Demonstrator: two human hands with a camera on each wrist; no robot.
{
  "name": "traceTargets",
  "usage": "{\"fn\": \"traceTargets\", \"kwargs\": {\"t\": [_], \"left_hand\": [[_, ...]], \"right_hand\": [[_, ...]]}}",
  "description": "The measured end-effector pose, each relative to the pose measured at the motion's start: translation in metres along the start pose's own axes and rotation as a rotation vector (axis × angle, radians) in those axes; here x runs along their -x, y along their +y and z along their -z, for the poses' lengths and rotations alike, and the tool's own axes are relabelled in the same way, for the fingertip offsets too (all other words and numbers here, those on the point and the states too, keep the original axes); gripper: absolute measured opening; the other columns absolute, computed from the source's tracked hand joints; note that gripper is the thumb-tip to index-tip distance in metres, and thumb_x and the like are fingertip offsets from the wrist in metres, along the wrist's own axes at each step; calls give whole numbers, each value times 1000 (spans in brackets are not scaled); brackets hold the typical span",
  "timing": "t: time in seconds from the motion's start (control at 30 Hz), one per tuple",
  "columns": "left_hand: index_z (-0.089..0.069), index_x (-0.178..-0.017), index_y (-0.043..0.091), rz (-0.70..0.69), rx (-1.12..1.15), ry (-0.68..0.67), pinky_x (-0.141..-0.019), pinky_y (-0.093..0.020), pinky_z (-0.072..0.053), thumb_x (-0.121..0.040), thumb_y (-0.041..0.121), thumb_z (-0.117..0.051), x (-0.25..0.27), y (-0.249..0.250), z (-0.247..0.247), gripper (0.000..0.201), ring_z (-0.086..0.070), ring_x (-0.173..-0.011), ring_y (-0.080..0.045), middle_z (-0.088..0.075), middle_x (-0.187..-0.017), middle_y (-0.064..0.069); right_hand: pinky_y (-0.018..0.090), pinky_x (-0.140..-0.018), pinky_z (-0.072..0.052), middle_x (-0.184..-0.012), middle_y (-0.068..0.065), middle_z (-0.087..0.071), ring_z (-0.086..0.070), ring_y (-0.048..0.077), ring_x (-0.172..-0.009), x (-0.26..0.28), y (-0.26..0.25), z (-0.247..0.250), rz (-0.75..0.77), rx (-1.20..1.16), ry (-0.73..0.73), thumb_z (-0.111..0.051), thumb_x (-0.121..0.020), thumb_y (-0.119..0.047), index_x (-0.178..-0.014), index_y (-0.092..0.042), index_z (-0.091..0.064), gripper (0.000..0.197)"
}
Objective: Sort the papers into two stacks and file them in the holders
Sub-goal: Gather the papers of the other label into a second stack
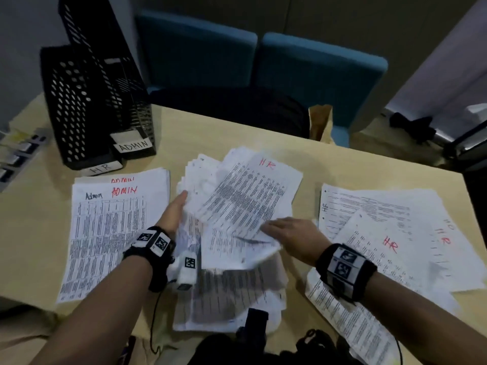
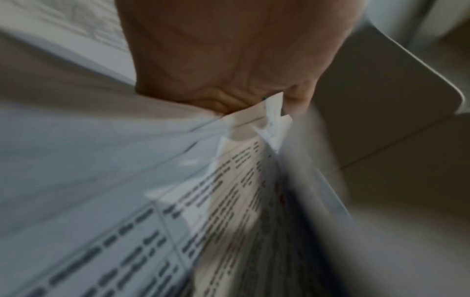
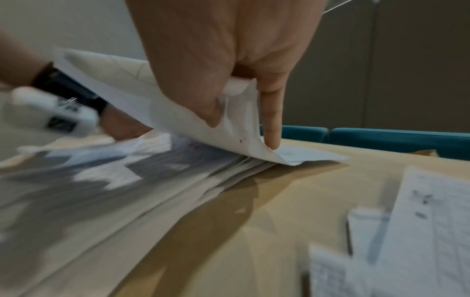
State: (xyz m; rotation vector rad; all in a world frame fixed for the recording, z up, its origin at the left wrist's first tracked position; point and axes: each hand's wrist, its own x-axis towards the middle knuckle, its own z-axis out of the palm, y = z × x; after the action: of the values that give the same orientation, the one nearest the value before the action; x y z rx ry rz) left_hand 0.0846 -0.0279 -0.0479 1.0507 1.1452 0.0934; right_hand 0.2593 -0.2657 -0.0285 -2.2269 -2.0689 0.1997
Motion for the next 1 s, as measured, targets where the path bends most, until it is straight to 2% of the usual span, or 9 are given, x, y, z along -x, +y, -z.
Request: {"fn": "traceTargets", "kwargs": {"t": [0.13,0.23,0.3,0.37,0.43,0.5,0.57,0.8,1.0], "left_hand": [[-34,-149,27,29,-75,-22,-117,-47,-16,-86,64,-54,8,0,-3,76,-29,-144,-23,-30,-155,2],[-42,-145,9,-18,-220,5,-107,-35,-28,-94,37,-59,12,-4,-7,60,-37,-139,-28,-41,-151,-10],[-48,-139,5,-55,-289,45,-93,-28,-33,-95,30,-58,10,-3,-8,52,-49,-127,-28,-51,-142,-14],[-49,-136,4,-96,-351,78,-90,-29,-39,-96,30,-58,8,-5,-7,48,-55,-112,-27,-55,-135,-15],[-44,-134,5,-126,-433,133,-98,-38,-45,-94,34,-58,4,-10,-7,51,-56,-112,-29,-55,-134,-14],[-43,-134,8,-150,-533,142,-100,-44,-46,-93,32,-56,-5,-18,-5,49,-57,-115,-32,-57,-132,-12],[-46,-133,9,-166,-580,127,-98,-41,-46,-93,25,-53,-10,-23,-4,44,-58,-113,-32,-59,-129,-10],[-49,-131,12,-163,-625,115,-96,-38,-46,-91,7,-46,-7,-29,0,41,-58,-110,-31,-60,-122,-8],[-53,-123,14,-138,-588,61,-94,-47,-50,-80,3,-43,-7,-29,1,45,-61,-102,-31,-64,-110,-10]], "right_hand": [[51,-98,-46,-152,4,-37,-42,29,-134,18,-18,-20,-68,46,-352,-63,-87,-19,-146,-29,-31,68],[63,-114,-18,-162,0,9,1,29,-148,26,-12,-12,-334,-174,-556,-78,-59,-59,-153,-30,7,130],[57,-117,-18,-162,5,6,-3,32,-148,27,-5,-3,-503,-435,-478,-63,-42,-86,-153,-21,11,149],[42,-105,-38,-156,17,-20,-33,34,-138,25,-1,3,-786,-700,-278,-62,-57,-80,-154,-8,-2,134],[31,-68,-48,-118,19,-54,-58,31,-95,22,1,-2,-1083,-917,-144,-65,-86,-40,-142,4,-30,79],[28,-53,-34,-72,8,-42,-43,22,-63,19,0,-9,-1145,-1023,-100,-56,-88,-10,-95,11,-56,22],[27,-53,-24,-61,5,-26,-28,17,-55,15,-3,-15,-1101,-1040,-11,-53,-83,2,-56,-7,-38,32],[30,-49,-22,-59,5,-35,-39,24,-70,9,5,-11,-1252,-745,247,-44,-91,-4,-62,-7,-35,31],[34,-67,-42,-77,3,-50,-49,22,-77,-15,-9,-18,-1235,-1140,238,-37,-97,-14,-93,-6,-50,16]]}}
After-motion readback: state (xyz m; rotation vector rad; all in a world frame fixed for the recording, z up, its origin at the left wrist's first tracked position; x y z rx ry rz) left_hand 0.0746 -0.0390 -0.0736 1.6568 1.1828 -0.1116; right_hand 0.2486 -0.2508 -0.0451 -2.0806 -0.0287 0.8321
